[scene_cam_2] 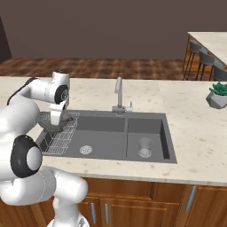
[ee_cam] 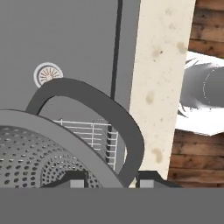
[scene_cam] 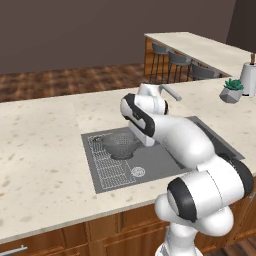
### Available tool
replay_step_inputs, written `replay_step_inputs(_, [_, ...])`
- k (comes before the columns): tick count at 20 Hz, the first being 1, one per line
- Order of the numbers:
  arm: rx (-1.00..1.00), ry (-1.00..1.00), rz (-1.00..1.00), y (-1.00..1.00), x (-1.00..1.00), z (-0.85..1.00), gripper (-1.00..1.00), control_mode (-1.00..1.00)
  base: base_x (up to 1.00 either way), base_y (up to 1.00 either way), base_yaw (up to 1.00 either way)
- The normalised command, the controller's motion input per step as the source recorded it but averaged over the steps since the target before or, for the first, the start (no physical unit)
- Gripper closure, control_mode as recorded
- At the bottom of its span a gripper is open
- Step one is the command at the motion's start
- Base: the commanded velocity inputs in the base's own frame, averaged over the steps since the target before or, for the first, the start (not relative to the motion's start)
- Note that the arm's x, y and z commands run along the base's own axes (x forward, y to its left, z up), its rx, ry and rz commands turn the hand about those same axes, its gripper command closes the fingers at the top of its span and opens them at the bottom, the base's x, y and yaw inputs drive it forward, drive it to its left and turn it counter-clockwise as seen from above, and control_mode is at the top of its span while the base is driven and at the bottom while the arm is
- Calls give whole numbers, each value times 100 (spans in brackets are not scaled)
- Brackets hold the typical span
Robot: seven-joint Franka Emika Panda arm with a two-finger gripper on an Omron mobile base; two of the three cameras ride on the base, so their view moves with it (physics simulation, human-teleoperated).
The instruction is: Place the colander in the left basin and the glass cup in the right basin of the sink.
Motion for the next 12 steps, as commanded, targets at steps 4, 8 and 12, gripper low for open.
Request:
replay_step_inputs(4, [0, -2, -7, -50, 0, 0, 100, -100, 0, 0, 0])
replay_step_inputs(8, [0, -4, -10, -52, 0, -5, 100, -100, 0, 0, 0])
replay_step_inputs(12, [0, -4, -13, -44, 0, -27, 100, -100, 0, 0, 0])
